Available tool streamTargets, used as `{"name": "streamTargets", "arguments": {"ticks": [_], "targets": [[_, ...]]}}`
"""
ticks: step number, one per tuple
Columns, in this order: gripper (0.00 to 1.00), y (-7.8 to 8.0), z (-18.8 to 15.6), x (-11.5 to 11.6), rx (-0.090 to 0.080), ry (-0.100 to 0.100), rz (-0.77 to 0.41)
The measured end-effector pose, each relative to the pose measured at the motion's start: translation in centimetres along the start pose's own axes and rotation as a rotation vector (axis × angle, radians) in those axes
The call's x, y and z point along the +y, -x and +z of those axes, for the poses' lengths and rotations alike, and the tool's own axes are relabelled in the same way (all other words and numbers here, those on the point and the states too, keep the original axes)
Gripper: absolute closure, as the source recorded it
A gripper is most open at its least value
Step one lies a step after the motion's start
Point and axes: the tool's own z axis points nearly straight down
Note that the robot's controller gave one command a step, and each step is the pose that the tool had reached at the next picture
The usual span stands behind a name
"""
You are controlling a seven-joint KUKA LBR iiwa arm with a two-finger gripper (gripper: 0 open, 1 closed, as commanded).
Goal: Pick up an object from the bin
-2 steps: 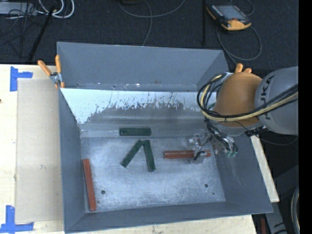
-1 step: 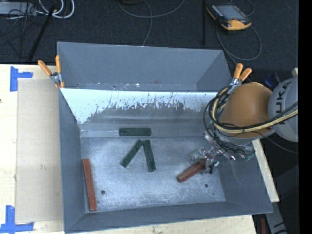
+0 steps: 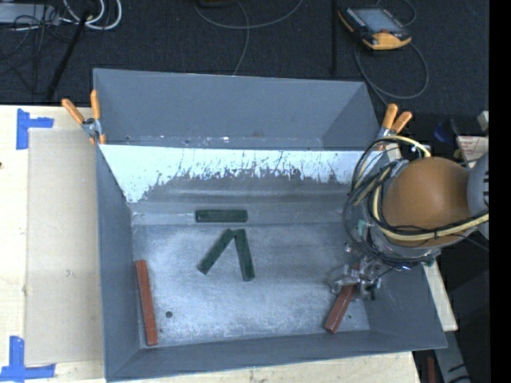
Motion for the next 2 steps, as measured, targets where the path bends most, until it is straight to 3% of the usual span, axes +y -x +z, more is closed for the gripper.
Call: {"name": "streamTargets", "arguments": {"ticks": [1, 2], "targets": [[1.00, -0.5, -0.1, -0.3, -0.016, 0.000, -0.785], [1.00, -2.0, -2.8, -0.6, -0.011, -0.006, -0.783]]}}
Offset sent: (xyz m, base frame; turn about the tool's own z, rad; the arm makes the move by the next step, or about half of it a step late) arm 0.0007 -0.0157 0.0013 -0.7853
